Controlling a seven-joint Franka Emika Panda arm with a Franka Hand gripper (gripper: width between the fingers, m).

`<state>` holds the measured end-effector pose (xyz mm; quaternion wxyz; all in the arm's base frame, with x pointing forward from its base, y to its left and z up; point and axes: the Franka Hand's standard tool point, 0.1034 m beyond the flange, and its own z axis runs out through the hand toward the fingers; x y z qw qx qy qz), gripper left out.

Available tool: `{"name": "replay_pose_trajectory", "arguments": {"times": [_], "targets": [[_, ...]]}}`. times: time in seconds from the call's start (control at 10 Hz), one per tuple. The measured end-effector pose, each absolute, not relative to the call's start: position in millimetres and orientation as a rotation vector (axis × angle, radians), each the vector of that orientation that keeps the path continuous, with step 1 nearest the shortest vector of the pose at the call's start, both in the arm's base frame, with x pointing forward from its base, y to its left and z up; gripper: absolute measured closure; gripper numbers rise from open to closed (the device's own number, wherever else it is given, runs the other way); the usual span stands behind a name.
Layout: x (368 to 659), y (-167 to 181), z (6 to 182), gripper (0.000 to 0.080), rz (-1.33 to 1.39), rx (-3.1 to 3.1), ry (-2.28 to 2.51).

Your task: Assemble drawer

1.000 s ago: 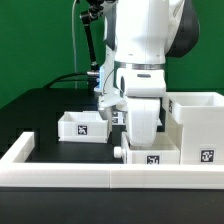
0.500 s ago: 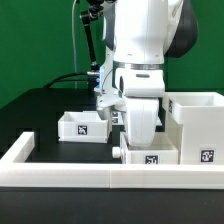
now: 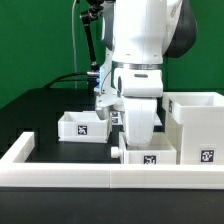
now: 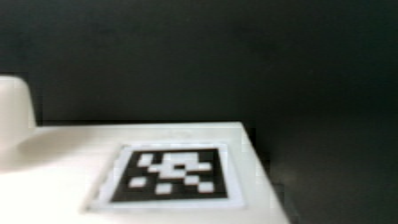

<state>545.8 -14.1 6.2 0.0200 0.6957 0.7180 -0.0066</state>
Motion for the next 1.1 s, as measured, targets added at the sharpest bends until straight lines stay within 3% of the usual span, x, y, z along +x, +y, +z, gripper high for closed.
{"name": "replay_pose_trajectory", "arguments": {"times": [1.1], "targets": [[547.2,2.3,7.0,0.0757,-0.019,2.148,2.232]]}}
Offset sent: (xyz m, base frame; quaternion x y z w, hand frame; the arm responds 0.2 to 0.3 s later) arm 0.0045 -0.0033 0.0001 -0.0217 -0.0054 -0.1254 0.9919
